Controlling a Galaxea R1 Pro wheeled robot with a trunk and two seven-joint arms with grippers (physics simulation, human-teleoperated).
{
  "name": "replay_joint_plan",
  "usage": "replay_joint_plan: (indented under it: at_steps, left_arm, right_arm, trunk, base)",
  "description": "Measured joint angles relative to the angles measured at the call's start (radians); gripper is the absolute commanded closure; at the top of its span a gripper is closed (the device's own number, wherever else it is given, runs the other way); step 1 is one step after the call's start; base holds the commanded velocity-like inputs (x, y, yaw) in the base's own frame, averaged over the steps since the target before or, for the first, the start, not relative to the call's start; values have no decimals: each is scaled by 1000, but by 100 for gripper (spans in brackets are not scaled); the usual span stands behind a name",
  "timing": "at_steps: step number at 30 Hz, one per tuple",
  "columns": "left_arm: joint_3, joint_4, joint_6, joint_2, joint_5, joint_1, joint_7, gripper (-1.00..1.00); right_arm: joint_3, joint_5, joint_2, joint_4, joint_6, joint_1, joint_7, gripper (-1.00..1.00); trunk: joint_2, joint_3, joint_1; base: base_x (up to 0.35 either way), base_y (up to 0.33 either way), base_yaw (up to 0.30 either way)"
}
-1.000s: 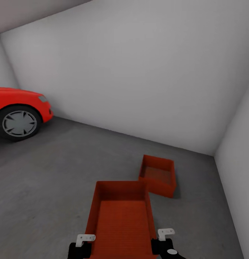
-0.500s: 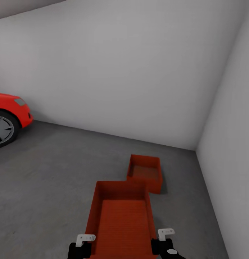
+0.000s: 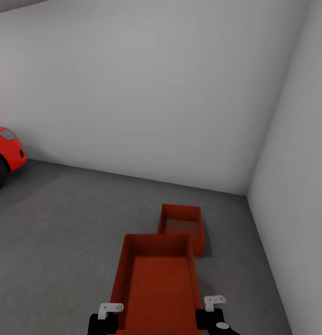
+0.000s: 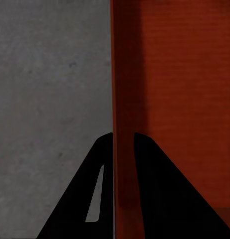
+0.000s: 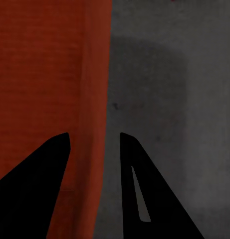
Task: Move the two storage containers from the living room to the garage. In the garage, place one container on the floor and stack the other container on top of it (either order is fine).
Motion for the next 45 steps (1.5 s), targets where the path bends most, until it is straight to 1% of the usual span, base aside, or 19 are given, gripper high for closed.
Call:
replay_joint_plan:
  at_steps: [17,28,41,45]
  left_arm:
    - [1,1,0,0,0,0,0,100]
    - [0,0,0,0,0,0,0,100]
    - [0,0,0,0,0,0,0,100]
    - [0,1,0,0,0,0,0,100]
  right_arm:
    - [0,0,0,0,0,0,0,100]
    - [0,0,0,0,0,0,0,100]
    - [0,0,0,0,0,0,0,100]
    - [0,0,0,0,0,0,0,100]
  trunk:
    - [0,0,0]
    - [0,0,1]
    - [0,0,1]
    - [0,0,1]
  base:
    - [325,0,0]
    - [39,0,-25]
    - [1,0,-239]
    - [0,1,-128]
